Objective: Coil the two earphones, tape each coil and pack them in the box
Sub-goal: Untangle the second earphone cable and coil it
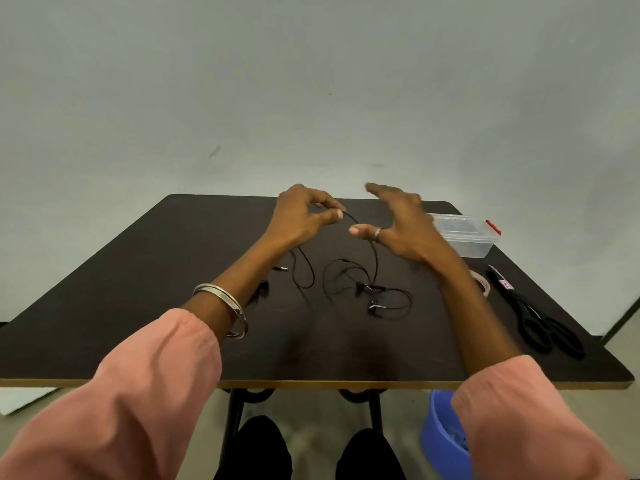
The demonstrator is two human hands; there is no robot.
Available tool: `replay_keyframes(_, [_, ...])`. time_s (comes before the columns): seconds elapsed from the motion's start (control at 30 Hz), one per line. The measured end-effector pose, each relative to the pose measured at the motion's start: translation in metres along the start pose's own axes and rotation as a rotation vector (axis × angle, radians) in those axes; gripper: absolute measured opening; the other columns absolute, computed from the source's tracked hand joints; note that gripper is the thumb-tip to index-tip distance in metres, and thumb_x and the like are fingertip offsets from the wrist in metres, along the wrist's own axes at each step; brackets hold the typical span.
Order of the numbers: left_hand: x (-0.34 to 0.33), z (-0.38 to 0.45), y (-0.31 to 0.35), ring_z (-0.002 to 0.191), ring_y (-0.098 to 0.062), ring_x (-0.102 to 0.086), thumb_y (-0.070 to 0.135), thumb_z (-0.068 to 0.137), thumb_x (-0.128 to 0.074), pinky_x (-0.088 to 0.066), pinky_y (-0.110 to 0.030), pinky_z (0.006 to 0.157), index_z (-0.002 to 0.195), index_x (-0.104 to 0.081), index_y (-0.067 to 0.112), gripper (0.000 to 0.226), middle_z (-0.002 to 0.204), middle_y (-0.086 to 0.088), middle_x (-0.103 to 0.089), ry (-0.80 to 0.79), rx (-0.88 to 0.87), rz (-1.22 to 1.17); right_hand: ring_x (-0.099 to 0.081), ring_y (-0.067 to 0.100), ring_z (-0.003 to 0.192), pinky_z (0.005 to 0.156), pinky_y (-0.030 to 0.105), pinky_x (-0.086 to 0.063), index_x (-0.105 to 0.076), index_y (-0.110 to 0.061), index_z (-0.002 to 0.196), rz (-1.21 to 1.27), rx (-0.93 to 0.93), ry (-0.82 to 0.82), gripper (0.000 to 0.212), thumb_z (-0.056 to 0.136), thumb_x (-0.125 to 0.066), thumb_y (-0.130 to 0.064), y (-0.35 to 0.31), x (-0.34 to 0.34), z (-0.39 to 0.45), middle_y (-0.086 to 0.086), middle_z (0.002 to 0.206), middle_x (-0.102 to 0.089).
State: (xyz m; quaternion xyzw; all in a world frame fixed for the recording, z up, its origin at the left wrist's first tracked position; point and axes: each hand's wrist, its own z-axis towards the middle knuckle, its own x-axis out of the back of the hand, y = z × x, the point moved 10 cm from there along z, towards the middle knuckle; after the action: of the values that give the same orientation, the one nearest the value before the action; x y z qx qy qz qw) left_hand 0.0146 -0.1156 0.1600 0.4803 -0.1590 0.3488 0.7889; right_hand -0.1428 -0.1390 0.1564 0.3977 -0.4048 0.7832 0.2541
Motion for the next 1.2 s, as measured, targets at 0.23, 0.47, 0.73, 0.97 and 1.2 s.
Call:
replay_keyframes(0.23, [0.007, -0.004, -0.004, 0.05, 0.001, -0.057, 0.021, 0.085, -0.071, -0.045, -0.01, 0.054, 0.09, -0.074, 0.013, 0.009, 0.077, 0.001, -0.072, 0.044, 0.064, -0.229, -0.062, -0.001, 0.061, 0.07, 0.029, -0.052, -0.074, -0.018, 0.087, 0.471, 0.005, 0.209, 0.013, 0.091, -0.062, -0.023, 0.01, 0.022, 0.0, -0.006, 0.063, -0.068])
replay_keyframes(0.47, [-0.004, -0.013, -0.047, 0.081, 0.002, -0.066, 0.023, 0.09, -0.065, -0.051, -0.021, 0.068, 0.071, -0.07, 0.016, 0.02, 0.093, -0.004, -0.075, -0.005, 0.147, -0.303, -0.065, 0.012, 0.064, 0.075, 0.036, -0.057, -0.072, -0.014, 0.076, 0.692, -0.428, 0.819, 0.021, 0.088, -0.055, -0.008, 0.092, 0.082, -0.047, -0.003, 0.062, -0.064])
replay_keyframes(0.73, [-0.013, -0.003, -0.018, 0.081, -0.01, -0.068, 0.022, 0.088, -0.067, -0.052, -0.021, 0.08, 0.088, -0.074, 0.014, 0.011, 0.08, -0.002, -0.073, 0.084, 0.053, -0.351, -0.024, 0.026, 0.141, 0.104, 0.05, -0.023, -0.038, -0.025, 0.143, -0.147, -0.123, -0.004, 0.074, 0.081, -0.064, -0.054, 0.005, -0.001, -0.013, 0.002, 0.151, -0.037])
replay_keyframes(0.97, [-0.021, -0.002, -0.008, 0.082, -0.001, -0.068, 0.017, 0.087, -0.069, -0.05, -0.013, 0.073, 0.094, -0.074, 0.01, 0.012, 0.09, -0.002, -0.074, -0.023, -0.009, -0.367, -0.065, 0.01, 0.067, 0.076, 0.044, -0.054, -0.07, -0.026, 0.077, 0.372, -0.033, 0.258, 0.018, 0.091, -0.059, -0.028, 0.004, 0.015, -0.008, -0.007, 0.062, -0.069])
replay_keyframes(1.2, [-0.035, -0.012, -0.032, 0.093, -0.007, -0.069, 0.014, 0.088, -0.066, -0.052, -0.021, 0.087, 0.087, -0.073, 0.011, 0.008, 0.094, -0.006, -0.075, -0.089, 0.057, -0.446, -0.063, 0.012, 0.06, 0.065, 0.031, -0.054, -0.072, -0.019, 0.082, 0.739, -0.135, 0.827, 0.013, 0.09, -0.062, -0.022, 0.045, 0.089, -0.042, -0.004, 0.061, -0.066])
